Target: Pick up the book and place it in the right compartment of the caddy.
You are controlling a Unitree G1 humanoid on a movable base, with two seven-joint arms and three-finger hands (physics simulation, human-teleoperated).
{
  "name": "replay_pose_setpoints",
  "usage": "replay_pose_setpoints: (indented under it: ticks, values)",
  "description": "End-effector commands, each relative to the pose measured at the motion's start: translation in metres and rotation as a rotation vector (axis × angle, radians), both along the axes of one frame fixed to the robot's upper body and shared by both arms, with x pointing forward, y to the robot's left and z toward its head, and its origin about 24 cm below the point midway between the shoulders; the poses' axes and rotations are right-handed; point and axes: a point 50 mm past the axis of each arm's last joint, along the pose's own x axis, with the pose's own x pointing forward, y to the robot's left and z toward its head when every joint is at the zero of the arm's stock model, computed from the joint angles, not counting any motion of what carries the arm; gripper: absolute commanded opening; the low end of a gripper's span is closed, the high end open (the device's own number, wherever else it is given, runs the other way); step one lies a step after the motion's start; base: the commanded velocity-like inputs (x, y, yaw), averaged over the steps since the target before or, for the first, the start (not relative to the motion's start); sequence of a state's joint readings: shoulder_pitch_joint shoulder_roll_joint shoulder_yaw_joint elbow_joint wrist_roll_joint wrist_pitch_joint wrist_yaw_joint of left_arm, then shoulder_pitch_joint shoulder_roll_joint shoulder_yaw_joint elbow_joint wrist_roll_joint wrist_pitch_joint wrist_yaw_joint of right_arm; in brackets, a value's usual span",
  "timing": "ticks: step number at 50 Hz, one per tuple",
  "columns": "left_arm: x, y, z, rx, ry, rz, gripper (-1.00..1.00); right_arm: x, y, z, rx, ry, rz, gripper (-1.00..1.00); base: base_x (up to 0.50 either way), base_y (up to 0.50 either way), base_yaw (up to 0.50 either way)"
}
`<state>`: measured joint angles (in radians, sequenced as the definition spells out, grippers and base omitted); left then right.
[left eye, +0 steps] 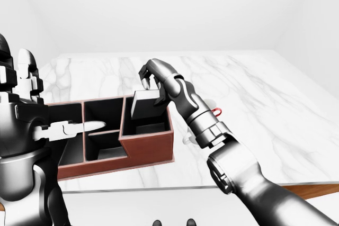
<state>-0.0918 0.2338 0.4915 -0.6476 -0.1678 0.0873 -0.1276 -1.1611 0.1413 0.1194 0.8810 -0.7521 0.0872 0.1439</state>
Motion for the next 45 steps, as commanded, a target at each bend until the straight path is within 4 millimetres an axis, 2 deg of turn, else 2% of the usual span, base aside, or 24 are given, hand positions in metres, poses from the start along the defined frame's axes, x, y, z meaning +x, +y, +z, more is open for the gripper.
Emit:
replay_pose_setpoints:
  ticks: [1, 17, 18, 19, 20, 35, 38, 41, 43, 45]
  values:
    - [0.000, 0.000, -0.001, 0.000, 0.004, 0.002, 1.00, -0.001, 0.000, -0.015, -0.007, 0.031, -0.015, -1.00, 0.00, 0.00, 0.00]
    - [0.001, 0.002, -0.002, -0.002, 0.012, 0.004, 1.00, -0.003, 0.003, -0.033, -0.039, 0.069, -0.031, -1.00, 0.00, 0.00, 0.00]
    - [0.001, 0.002, -0.002, -0.002, 0.012, 0.004, 1.00, -0.004, 0.004, -0.038, -0.064, 0.087, -0.019, -0.51, 0.00, 0.00, 0.00]
    - [0.002, 0.002, -0.003, -0.004, 0.018, 0.004, 1.00, -0.004, 0.005, -0.040, -0.072, 0.096, -0.011, 0.71, 0.00, 0.00, 0.00]
    - [0.002, 0.002, -0.005, -0.005, 0.025, 0.005, 1.00, -0.005, 0.005, -0.040, -0.069, 0.094, -0.013, 1.00, 0.00, 0.00, 0.00]
    - [0.002, 0.002, -0.004, -0.005, 0.023, 0.005, 1.00, -0.004, 0.003, -0.045, -0.074, 0.111, -0.019, 1.00, 0.00, 0.00, 0.00]
    - [0.002, 0.002, -0.004, -0.006, 0.019, 0.005, 1.00, -0.002, 0.002, -0.036, -0.064, 0.098, -0.015, 1.00, 0.00, 0.00, 0.00]
    - [0.001, 0.002, -0.003, -0.004, 0.016, 0.005, 1.00, 0.001, 0.000, -0.019, -0.044, 0.066, -0.014, 1.00, 0.00, 0.00, 0.00]
    - [0.001, 0.002, 0.000, 0.000, 0.005, 0.005, 1.00, 0.005, -0.002, 0.006, -0.023, 0.015, -0.007, 1.00, 0.00, 0.00, 0.00]
    - [0.000, 0.002, 0.002, 0.004, -0.005, 0.005, 1.00, 0.007, -0.004, 0.021, -0.013, -0.014, -0.006, 1.00, 0.00, 0.00, 0.00]
